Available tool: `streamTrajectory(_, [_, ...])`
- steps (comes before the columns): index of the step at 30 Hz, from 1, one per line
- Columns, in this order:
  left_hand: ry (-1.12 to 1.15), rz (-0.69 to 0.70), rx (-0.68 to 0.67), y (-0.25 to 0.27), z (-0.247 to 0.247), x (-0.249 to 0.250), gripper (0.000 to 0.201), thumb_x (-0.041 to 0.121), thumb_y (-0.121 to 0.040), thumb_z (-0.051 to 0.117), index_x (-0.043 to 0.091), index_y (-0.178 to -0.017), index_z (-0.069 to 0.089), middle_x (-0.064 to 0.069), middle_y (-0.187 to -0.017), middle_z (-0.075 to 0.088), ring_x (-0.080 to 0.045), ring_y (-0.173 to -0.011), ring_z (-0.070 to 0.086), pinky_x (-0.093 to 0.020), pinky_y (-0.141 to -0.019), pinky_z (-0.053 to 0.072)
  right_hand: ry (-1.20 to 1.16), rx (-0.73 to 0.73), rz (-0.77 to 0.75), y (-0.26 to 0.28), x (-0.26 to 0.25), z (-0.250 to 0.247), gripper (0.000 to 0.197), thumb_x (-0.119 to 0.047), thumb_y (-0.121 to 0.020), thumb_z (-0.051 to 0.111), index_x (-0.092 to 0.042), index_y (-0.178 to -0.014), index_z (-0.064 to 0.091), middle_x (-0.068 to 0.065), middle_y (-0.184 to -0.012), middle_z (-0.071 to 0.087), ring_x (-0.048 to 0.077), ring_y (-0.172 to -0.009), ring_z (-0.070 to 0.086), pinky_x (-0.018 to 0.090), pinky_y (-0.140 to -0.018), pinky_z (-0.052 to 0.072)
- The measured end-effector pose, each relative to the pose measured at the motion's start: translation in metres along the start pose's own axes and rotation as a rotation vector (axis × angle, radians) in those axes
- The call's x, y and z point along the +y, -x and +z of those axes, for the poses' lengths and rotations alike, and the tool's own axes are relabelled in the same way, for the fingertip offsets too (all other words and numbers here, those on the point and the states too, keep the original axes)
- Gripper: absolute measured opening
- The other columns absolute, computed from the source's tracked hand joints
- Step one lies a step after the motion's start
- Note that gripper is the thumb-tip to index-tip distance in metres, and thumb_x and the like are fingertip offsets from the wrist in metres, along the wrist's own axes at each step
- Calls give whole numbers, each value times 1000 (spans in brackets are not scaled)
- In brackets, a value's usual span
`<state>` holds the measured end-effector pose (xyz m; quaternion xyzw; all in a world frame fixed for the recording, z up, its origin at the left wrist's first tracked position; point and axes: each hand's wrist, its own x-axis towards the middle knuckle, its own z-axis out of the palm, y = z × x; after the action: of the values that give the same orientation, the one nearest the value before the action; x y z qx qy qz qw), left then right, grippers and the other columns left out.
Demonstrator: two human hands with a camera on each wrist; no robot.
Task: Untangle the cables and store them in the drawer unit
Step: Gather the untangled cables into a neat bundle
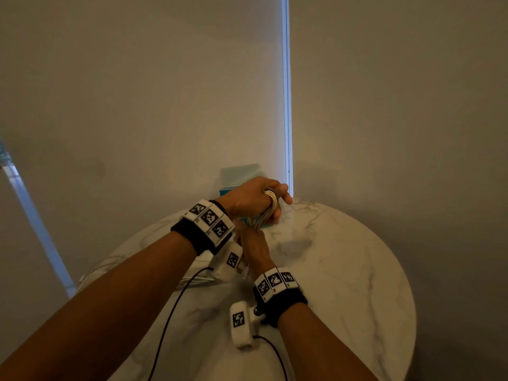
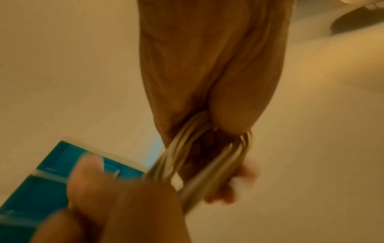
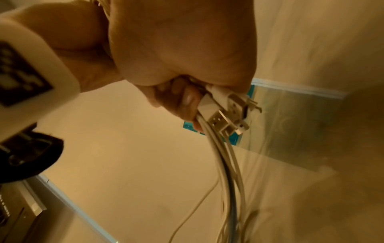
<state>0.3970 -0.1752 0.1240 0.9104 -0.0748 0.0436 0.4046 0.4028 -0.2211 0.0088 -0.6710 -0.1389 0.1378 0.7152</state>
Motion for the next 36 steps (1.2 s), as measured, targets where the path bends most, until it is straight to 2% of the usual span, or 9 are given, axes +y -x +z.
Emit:
streamTrajectory(3, [-355,-28,-117,2,-28,-8,46,25,-107,60,22,-152,47,2,-139,65,-16,-124,64,-40,-111,52,-296,95,124,-12,13,-6,47,-49,-100,58,-19,-63,57,0,-51,53,21,-51,51,38,-62,47])
streamTrajectory(7, [-325,-123,-218,26,-43,-30,91,40,-100,71,26,-167,12,-5,-162,44,-21,-141,54,-33,-115,47,-661,91,189,-19,15,-27,36,-28,-108,54,-18,-73,58,-6,-47,39,11,-36,32,33,-52,36])
streamTrajectory(11, [-437,-155,-444,46,-12,-66,50,41,-105,63,15,-147,51,2,-135,64,-2,-109,60,0,-87,42,-823,-24,163,-26,16,-29,46,-31,-110,51,-19,-67,60,-3,-48,37,12,-41,39,31,-57,41])
streamTrajectory(15, [-423,-265,-395,52,-5,-102,42,63,-104,50,29,-115,71,-5,-94,69,-12,-81,64,-22,-79,55,-899,-88,241,-27,15,-41,40,-40,-111,51,-11,-92,70,2,-64,53,21,-60,67,36,-69,59])
streamTrajectory(19, [-428,-306,-350,56,-20,-99,54,68,-106,36,30,-118,73,0,-94,57,-13,-80,54,-24,-71,52,-906,-48,234,-29,18,-42,41,-42,-112,49,-8,-102,68,5,-70,62,25,-75,76,45,-94,57])
streamTrajectory(21, [-470,-342,-299,55,-25,-98,62,71,-104,32,23,-112,71,1,-95,60,-15,-82,54,-26,-74,51,-944,-81,193,-31,21,-42,50,-47,-112,47,-16,-73,57,0,-55,47,18,-56,60,45,-89,56])
streamTrajectory(24, [-528,-403,-239,53,-28,-103,76,86,-92,30,20,-96,68,0,-89,63,-17,-77,53,-29,-72,49,-906,-106,145,-33,19,-48,59,-47,-111,48,-22,-58,47,-3,-46,29,12,-39,30,33,-58,45])
streamTrajectory(33, [-544,-414,-108,67,-34,-124,71,79,-100,26,24,-80,65,4,-72,60,-14,-63,51,-26,-70,46,-502,456,230,-31,1,-77,51,-58,-87,78,-13,-73,58,1,-50,49,21,-43,49,29,-48,44])
streamTrajectory(36, [-604,-312,-129,72,-32,-114,58,71,-104,32,31,-82,68,12,-80,66,-9,-75,59,-30,-81,46,-208,543,151,-36,4,-72,86,-86,-75,67,-3,-100,72,13,-83,74,32,-69,71,44,-67,63])
